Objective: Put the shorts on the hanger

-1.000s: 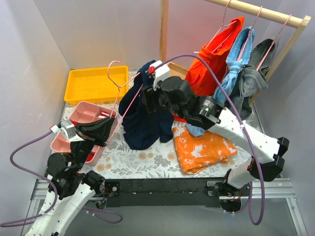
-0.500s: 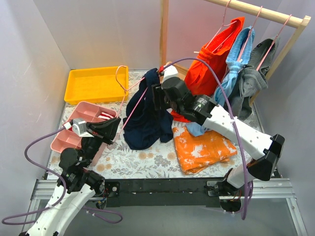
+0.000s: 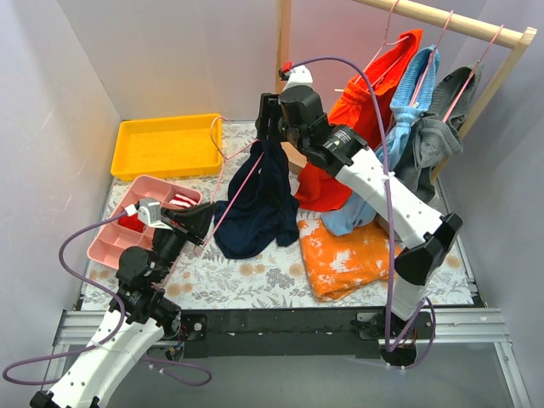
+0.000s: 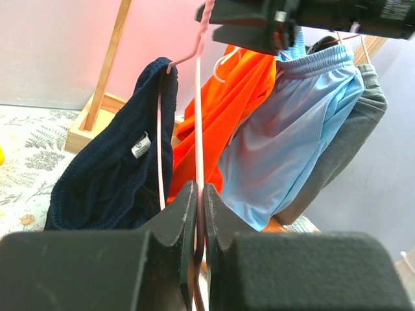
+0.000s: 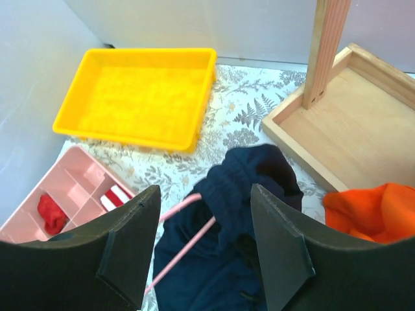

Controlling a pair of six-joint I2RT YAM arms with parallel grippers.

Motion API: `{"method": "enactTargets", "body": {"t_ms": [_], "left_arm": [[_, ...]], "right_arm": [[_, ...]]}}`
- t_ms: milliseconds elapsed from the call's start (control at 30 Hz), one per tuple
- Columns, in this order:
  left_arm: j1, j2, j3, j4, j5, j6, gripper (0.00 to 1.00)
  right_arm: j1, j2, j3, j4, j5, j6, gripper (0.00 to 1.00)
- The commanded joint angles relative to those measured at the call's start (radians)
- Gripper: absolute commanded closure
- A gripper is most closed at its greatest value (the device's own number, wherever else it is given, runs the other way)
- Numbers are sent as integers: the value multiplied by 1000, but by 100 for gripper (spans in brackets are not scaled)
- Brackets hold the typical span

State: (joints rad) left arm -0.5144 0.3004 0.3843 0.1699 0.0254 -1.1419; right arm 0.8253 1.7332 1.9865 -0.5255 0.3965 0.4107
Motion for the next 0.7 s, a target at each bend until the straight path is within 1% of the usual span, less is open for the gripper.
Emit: {"method": "enactTargets", "body": {"t_ms": [0, 100, 333, 433, 533, 667], "left_arm": [[-1, -4, 1, 94, -7, -2, 100], [-1, -4, 2, 92, -4, -2, 100], [-1, -1, 5, 95, 11, 1, 100], [-1, 12, 14, 98, 27, 16, 100], [-1, 31, 21, 103, 27, 36, 100], [-1, 51, 30, 111, 31, 65, 100]], "right_arm": [[-6, 96, 110, -22, 71, 49, 34], [-20, 164, 190, -80, 100, 76, 33], [-35, 219, 216, -126, 96, 125, 33], [-43, 236, 215, -146, 65, 137, 32], [-54, 244, 201, -149, 22, 157, 37], [-54, 258, 192, -160, -53, 166, 47]]}}
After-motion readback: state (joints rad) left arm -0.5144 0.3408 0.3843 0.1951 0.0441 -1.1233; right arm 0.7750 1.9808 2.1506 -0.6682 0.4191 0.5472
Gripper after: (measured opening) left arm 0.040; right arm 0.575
